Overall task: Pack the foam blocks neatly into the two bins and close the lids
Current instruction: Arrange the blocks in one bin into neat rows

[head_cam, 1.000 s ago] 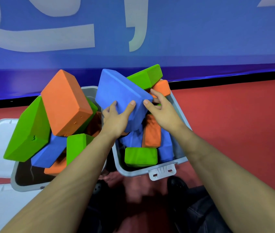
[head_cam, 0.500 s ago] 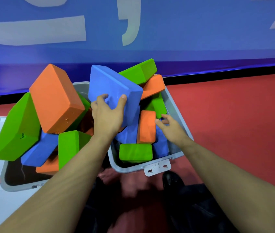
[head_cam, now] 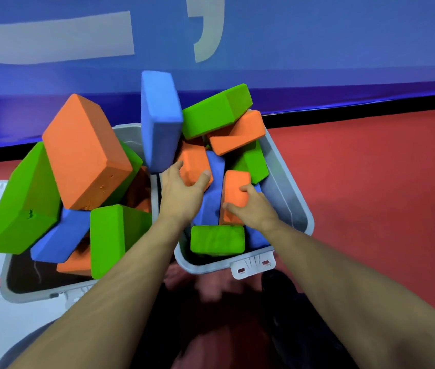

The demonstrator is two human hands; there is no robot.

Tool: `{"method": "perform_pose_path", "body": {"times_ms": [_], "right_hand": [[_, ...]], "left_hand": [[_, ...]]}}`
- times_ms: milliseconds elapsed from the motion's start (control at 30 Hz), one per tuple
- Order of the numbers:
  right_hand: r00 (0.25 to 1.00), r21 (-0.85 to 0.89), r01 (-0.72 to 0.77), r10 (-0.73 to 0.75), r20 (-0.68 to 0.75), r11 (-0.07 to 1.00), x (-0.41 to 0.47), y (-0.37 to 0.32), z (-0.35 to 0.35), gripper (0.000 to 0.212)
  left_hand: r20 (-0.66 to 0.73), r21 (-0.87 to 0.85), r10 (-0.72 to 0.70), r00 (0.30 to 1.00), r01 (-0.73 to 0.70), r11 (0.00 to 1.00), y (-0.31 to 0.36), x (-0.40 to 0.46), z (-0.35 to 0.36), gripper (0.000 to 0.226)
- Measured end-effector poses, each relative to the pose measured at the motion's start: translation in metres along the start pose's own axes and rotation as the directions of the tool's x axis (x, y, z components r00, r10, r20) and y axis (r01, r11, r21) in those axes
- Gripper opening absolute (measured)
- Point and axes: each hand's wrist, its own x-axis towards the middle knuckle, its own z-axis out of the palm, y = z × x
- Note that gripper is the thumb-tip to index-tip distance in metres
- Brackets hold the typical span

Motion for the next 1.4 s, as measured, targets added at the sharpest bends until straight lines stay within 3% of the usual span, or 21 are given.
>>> {"method": "perform_pose_path", "body": {"times_ms": [133,200,267,367,433,633,867,967,1100,1200,1267,1400], "right_hand": [[0.997,-0.002,-0.049,0.048,-0.06,0.999,0.0,-0.003,0.012,0.085],[0.994,0.019,-0.059,0.06,-0.087,0.998,0.001,-0.004,0.018,0.087],[0.993,0.029,-0.056,0.058,-0.101,0.998,0.003,-0.002,0.023,0.086],[0.993,0.037,-0.049,0.053,-0.109,0.998,0.006,0.001,0.028,0.084],[0.991,0.058,-0.042,0.049,-0.122,0.997,0.008,0.001,0.03,0.082],[0.989,0.12,-0.04,0.057,-0.138,0.992,0.012,0.002,0.032,0.075],[0.987,0.124,-0.038,0.057,-0.151,0.992,0.013,0.007,0.024,0.07],[0.986,0.119,-0.036,0.055,-0.158,0.992,0.006,0.004,0.013,0.067],[0.986,0.115,-0.009,0.027,-0.162,0.993,-0.011,-0.002,-0.006,0.066],[0.987,0.1,0.006,0.011,-0.162,0.995,-0.028,-0.011,-0.032,0.068],[0.987,0.092,0.026,-0.011,-0.161,0.995,-0.039,-0.017,-0.051,0.071],[0.971,0.159,0.073,-0.034,-0.236,0.985,-0.061,-0.018,-0.075,0.073]], "left_hand": [[-0.012,0.016,-0.009,1.0,0.01,1.0,0.0,0.009,-0.002,0.093],[-0.076,0.039,-0.017,0.997,0.02,0.999,0.002,0.012,-0.006,0.081],[-0.167,0.106,0.104,0.98,-0.087,0.991,0.011,0.013,-0.015,0.071],[-0.355,0.191,0.382,0.853,-0.334,0.923,0.034,0.028,-0.029,0.059],[-0.39,0.262,0.456,0.8,-0.379,0.888,0.052,0.05,-0.032,0.06],[-0.107,0.486,0.339,0.935,-0.249,0.838,0.051,0.104,-0.021,0.081],[0.033,0.517,0.37,0.929,-0.332,0.789,0.035,0.113,-0.034,0.08],[0.028,0.51,0.366,0.93,-0.328,0.795,0.041,0.107,-0.042,0.08],[-0.132,0.386,0.352,0.927,-0.279,0.88,0.053,0.069,-0.039,0.076],[-0.205,0.309,0.439,0.874,-0.368,0.877,0.049,0.025,-0.029,0.066],[-0.157,0.267,0.446,0.881,-0.397,0.878,0.032,0.002,-0.016,0.058],[0.166,0.135,0.117,0.979,-0.141,0.981,-0.004,-0.024,0.009,0.056]]}}
